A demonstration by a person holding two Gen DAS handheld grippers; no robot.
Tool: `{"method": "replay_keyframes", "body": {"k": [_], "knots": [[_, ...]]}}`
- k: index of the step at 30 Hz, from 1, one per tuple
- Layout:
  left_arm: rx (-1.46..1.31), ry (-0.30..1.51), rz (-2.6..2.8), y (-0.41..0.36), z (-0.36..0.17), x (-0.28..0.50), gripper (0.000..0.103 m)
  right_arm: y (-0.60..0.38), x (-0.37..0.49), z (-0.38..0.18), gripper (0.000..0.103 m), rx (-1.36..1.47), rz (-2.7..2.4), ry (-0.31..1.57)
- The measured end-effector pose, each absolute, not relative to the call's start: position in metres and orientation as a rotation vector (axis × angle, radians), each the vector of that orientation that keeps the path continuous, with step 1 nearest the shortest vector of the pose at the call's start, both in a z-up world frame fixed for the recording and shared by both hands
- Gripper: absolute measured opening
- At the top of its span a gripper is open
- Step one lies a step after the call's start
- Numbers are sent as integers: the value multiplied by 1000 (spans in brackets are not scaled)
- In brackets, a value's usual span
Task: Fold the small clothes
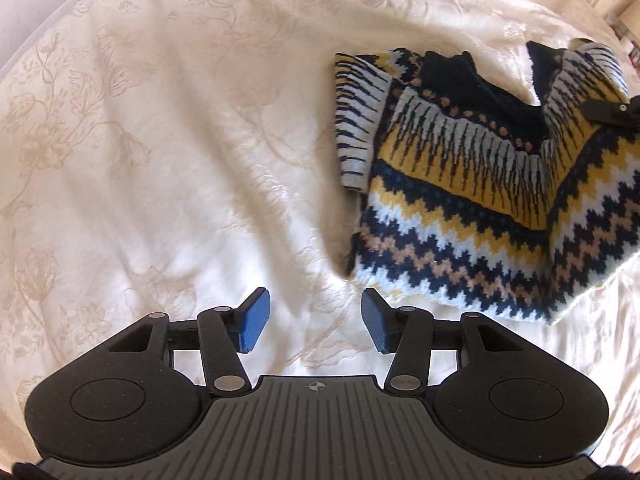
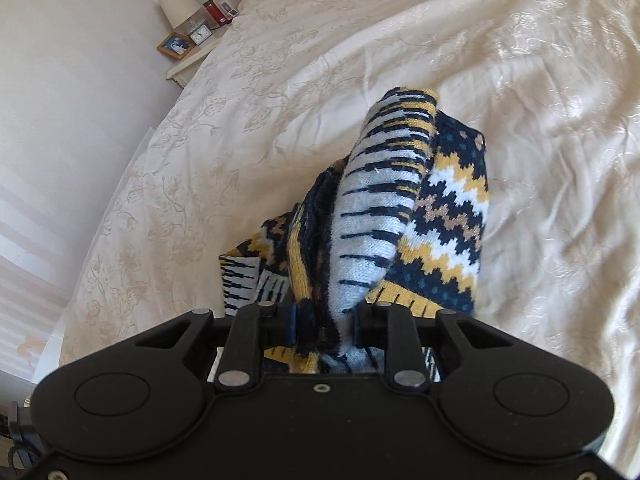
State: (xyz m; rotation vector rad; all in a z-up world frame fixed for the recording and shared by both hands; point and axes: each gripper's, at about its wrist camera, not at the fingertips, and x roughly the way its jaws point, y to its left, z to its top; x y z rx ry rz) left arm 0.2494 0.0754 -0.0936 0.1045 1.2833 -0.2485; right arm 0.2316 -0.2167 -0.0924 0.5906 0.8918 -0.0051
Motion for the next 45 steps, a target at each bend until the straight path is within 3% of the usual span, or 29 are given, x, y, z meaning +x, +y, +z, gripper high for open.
{"method": "replay_keyframes", "body": {"k": [14,20,29,38,45], "knots": [[55,1291,-230,125,-105,267,49,-116,275,-128,33,389,6,1015],[28,1311,-222,130,-110,270,49,-98,279,-133,46,382,67,1011],[44,1256,-256,122,-90,286,49,-143,238,-105,46,537,31,867],[50,1131,-391,56,-59,326,49,-201,199,-126,46,601,-166,892],[57,1161,-387,11,-89,362,50,-211,188,-131,46,592,-175,898]]}}
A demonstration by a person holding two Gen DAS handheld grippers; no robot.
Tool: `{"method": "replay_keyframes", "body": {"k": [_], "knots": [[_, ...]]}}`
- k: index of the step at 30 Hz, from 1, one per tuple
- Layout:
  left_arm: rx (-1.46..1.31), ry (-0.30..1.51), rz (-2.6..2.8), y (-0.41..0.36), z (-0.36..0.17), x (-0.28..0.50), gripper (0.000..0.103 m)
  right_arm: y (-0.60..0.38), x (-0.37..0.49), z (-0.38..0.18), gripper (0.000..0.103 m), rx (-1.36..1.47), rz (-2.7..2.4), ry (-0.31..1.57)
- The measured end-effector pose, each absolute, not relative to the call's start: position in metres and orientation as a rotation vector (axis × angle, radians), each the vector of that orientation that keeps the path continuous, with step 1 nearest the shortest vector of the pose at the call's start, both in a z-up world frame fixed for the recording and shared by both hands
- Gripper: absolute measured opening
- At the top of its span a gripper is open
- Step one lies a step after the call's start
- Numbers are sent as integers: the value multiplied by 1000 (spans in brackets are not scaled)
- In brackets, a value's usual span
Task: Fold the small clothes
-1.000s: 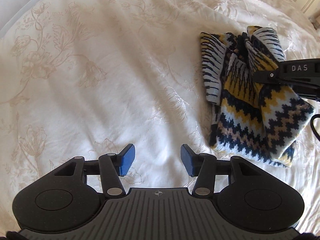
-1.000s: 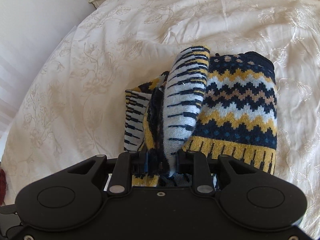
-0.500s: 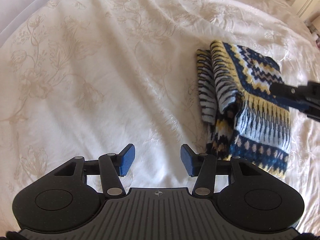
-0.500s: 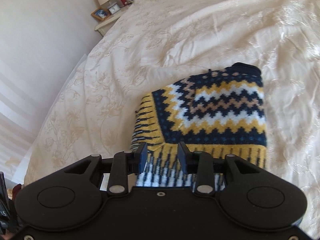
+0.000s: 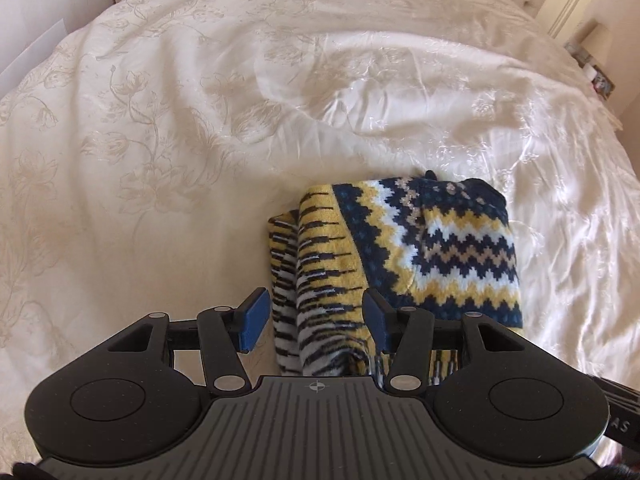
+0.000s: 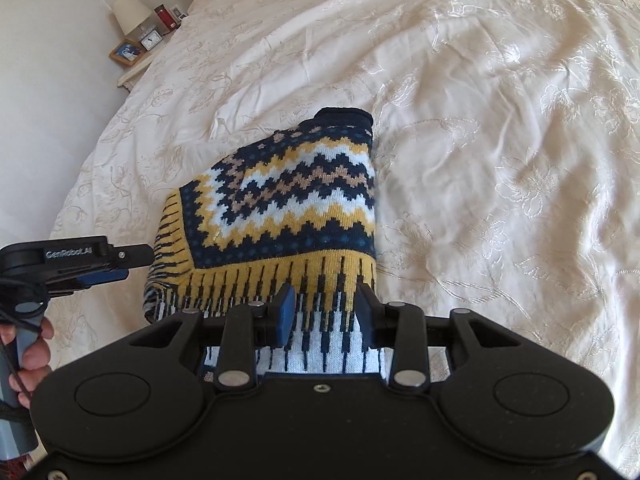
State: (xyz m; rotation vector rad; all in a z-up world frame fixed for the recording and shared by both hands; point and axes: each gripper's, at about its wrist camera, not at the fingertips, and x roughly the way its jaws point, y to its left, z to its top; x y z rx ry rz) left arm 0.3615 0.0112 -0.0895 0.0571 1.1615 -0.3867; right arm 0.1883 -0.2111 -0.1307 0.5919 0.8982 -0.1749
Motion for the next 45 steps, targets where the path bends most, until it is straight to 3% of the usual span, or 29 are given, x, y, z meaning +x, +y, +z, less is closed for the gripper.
{"method": "replay_keyframes", "body": {"k": [4,9,10,11,13,27,30,34,36,40,43,45], "knots": [[33,1208,-371,16,-108,370,50,-213,190,-130,52,579,-152,887],[-72,1242,-430,19,-120,373,47,-216,197,-133,52,577,-133,887],[-92,1238,-459,20,-121,372,25,-217,198,-134,52,578,-132,889],[-94,1226,-463,19,-121,370,11,-218,200,-134,52,578,-131,890],[-80,1181,-427,22,-117,364,8,-219,202,-134,52,570,-125,890],[-74,1151,-351,44,-126,345,9,-229,280,-137,55,484,-34,842],[-72,1168,-346,43,-133,352,14,-228,304,-153,55,490,-42,891],[-68,1186,-327,46,-140,357,32,-222,326,-172,55,427,-35,982],[-79,1194,-328,50,-140,359,36,-221,328,-170,55,396,-24,990],[-93,1178,-329,60,-128,355,36,-222,309,-151,56,393,-40,933],[-54,1142,-340,63,-114,344,37,-221,281,-139,66,397,-64,887],[-31,1125,-354,65,-107,334,40,-215,261,-137,66,382,-73,877]]}}
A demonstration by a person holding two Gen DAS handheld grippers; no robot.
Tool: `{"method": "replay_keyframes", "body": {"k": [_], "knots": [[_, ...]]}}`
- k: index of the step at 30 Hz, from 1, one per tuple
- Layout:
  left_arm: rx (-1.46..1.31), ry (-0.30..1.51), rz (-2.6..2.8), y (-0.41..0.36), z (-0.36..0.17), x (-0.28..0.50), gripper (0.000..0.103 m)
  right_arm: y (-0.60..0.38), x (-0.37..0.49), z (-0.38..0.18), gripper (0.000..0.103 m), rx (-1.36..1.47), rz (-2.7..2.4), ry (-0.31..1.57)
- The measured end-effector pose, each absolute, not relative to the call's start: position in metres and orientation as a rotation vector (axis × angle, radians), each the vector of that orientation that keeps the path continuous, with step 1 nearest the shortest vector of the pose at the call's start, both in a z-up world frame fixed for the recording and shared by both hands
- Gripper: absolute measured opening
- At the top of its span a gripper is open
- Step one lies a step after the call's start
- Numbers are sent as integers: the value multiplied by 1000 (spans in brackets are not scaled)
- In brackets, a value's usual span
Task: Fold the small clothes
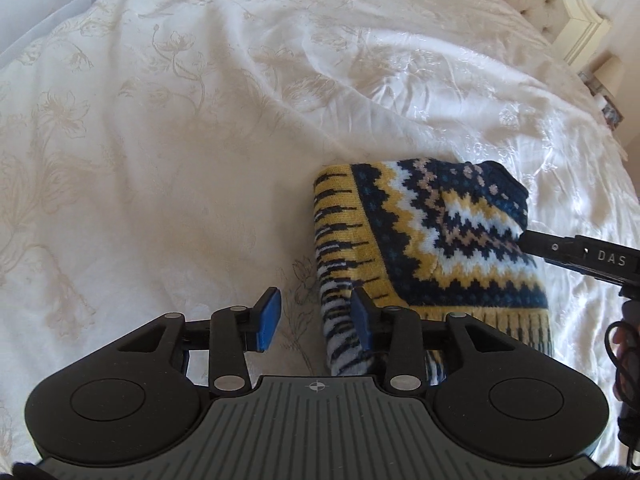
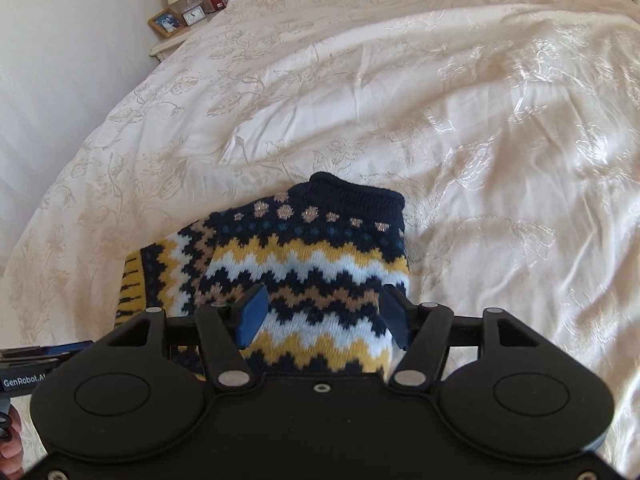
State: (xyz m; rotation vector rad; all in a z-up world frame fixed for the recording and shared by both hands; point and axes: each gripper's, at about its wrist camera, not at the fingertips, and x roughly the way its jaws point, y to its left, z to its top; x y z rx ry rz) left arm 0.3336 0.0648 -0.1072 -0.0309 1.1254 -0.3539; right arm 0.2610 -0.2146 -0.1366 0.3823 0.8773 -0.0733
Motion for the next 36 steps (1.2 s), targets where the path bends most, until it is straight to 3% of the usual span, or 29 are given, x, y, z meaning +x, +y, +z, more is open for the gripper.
{"method": "replay_keyframes", "body": {"k": [4,7,15,21,26,36], "knots": [[-19,1126,-394,65,-102,310,54,-198,232,-151,67,328,-114,953],[4,1136,-433,62,-102,292,56,-189,208,-166,73,363,-121,988],[30,1179,-494,49,-119,271,60,-184,185,-165,75,414,-104,995],[1,1223,-459,44,-138,282,60,-211,203,-159,87,493,-95,950],[-46,1257,-507,36,-149,293,61,-230,231,-170,87,566,-65,975],[-169,1329,-549,38,-171,305,76,-240,274,-194,93,657,61,1001]]}}
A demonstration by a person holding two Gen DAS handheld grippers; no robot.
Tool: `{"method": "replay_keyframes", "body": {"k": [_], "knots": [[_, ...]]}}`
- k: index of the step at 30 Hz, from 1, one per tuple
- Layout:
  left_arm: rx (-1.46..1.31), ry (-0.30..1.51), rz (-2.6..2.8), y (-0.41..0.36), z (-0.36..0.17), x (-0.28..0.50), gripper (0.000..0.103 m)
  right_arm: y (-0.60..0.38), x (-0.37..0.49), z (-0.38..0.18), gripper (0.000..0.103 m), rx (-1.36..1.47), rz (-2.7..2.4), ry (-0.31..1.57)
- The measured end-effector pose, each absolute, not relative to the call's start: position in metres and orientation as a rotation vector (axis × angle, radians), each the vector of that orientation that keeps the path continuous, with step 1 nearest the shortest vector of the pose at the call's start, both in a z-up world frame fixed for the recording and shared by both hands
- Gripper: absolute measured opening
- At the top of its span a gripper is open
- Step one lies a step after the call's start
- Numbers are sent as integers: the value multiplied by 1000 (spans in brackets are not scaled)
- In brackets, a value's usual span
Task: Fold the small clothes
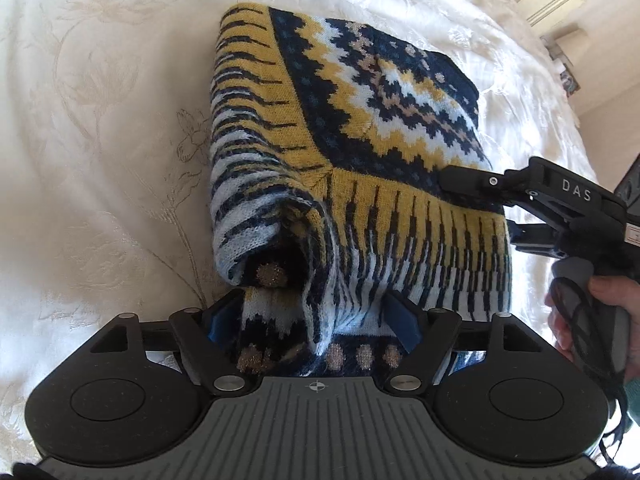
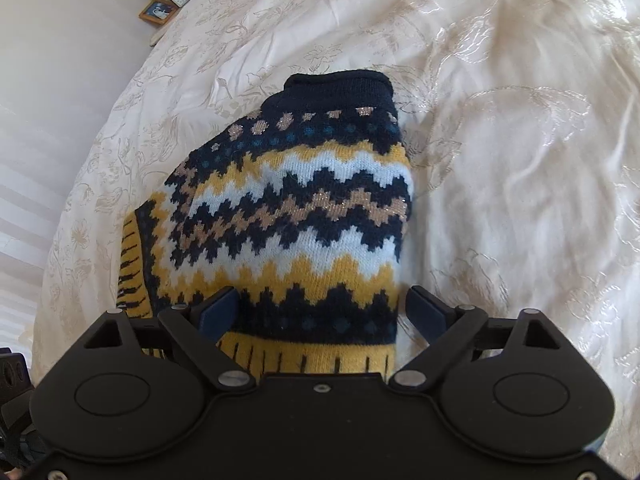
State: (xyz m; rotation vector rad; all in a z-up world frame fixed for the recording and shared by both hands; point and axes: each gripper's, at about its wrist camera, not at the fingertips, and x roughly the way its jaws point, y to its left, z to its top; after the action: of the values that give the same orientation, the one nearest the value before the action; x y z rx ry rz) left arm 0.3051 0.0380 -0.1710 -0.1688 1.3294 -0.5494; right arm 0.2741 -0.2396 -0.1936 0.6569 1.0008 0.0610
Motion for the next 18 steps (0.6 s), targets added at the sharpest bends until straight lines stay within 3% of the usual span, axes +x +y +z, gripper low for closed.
{"method": "replay_keyframes", "body": {"k": [6,8,9,10,13,18], "knots": [[-218,1325,-604,41,-177,307,82,-237,293,-201,99,697,101,1014],[-260,1324,-625,44,-179,307,64,-236,292,-200,98,705,98,1013],[-279,1333,-635,47,-179,308,50,-236,291,-199,92,708,97,1013],[-289,1340,-635,49,-179,308,42,-236,288,-197,74,707,95,1013],[-313,1345,-649,53,-175,309,27,-235,281,-188,52,695,69,1010],[-292,1318,-686,53,-162,302,25,-229,271,-169,47,696,27,997]]}}
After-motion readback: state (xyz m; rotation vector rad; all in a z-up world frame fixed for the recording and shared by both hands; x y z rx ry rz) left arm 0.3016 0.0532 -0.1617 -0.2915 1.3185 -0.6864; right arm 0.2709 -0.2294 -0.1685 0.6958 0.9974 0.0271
